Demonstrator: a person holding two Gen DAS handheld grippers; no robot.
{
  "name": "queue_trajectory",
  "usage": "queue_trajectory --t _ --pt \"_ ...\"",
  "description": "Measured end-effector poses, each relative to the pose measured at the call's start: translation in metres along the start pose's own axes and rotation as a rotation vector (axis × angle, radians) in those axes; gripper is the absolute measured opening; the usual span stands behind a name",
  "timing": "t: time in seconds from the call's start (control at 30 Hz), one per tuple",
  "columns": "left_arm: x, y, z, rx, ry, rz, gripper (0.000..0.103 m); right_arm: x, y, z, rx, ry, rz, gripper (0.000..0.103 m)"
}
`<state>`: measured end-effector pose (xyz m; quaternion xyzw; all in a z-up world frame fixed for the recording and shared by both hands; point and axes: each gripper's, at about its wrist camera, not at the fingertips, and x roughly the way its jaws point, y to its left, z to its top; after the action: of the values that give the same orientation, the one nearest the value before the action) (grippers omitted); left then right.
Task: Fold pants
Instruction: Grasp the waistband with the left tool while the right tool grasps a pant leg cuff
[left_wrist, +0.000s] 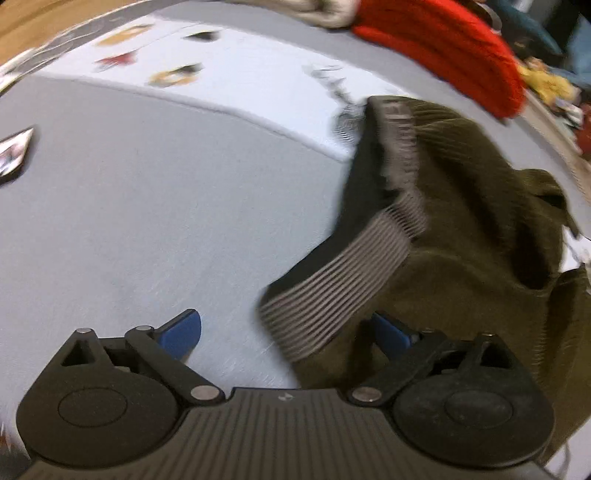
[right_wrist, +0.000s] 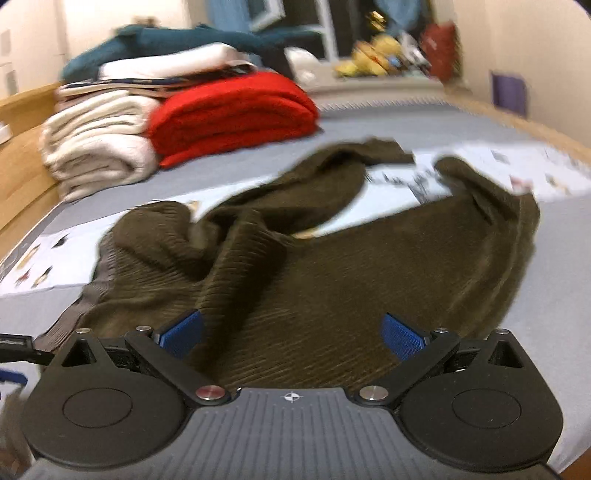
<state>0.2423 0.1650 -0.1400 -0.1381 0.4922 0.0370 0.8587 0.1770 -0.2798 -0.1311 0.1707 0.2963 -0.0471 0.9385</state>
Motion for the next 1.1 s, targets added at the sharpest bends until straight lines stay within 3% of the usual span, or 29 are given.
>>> queue_trajectory --t 0.03,0.07,0.13,0.17,0.2,0.3,0.43,0.5,0.53,0.67,0.8,0.97,1.1 --pt "0.005 -0.007 0.006 0.021 0.024 -0.031 0.084 0.005 -0.004 0.003 0.056 0.012 0.026 0.102" --pt "0.007 -0.013 0.009 0.032 0.027 -0.021 0.069 0.010 -0.007 0.006 0.108 0.025 0.048 0.102" --pt "0.005 -0.023 0.012 0.048 0.005 0.042 0.056 0.017 -0.012 0.009 0.171 0.042 0.055 0.102" --pt "-0.001 -0.024 0.013 0.047 -0.020 0.073 0.032 0.018 -0.012 0.008 0.183 0.046 0.046 0.102" --pt "-0.011 -0.022 0.011 0.041 -0.045 0.083 0.024 0.021 -0.012 0.009 0.191 0.047 0.035 0.102" --pt "-0.043 0.006 0.021 -0.024 -0.080 0.050 0.021 0.021 -0.011 0.010 0.212 0.040 0.023 0.102" --pt "-0.063 0.054 0.012 -0.036 -0.116 0.172 0.021 0.017 -0.017 0.012 0.225 0.028 0.031 0.102" --pt "-0.051 0.069 0.005 -0.040 -0.058 0.241 0.022 0.014 -0.020 0.011 0.233 0.023 0.033 0.102" --pt "-0.046 0.071 0.000 -0.022 -0.039 0.269 0.022 0.013 -0.021 0.011 0.234 0.026 0.029 0.102" --pt "-0.049 0.054 -0.009 0.078 -0.086 0.343 0.022 0.010 -0.025 0.011 0.243 0.018 0.011 0.102" --pt "-0.050 0.067 -0.006 0.017 -0.073 0.294 0.023 0.006 -0.040 0.018 0.256 -0.016 -0.048 0.102" --pt "-0.046 0.072 -0.007 -0.033 -0.062 0.280 0.028 0.017 -0.089 0.068 0.220 -0.110 -0.195 0.102" --pt "-0.044 0.063 -0.008 -0.008 -0.080 0.324 0.029 0.066 -0.130 0.119 0.068 -0.092 -0.311 0.102"
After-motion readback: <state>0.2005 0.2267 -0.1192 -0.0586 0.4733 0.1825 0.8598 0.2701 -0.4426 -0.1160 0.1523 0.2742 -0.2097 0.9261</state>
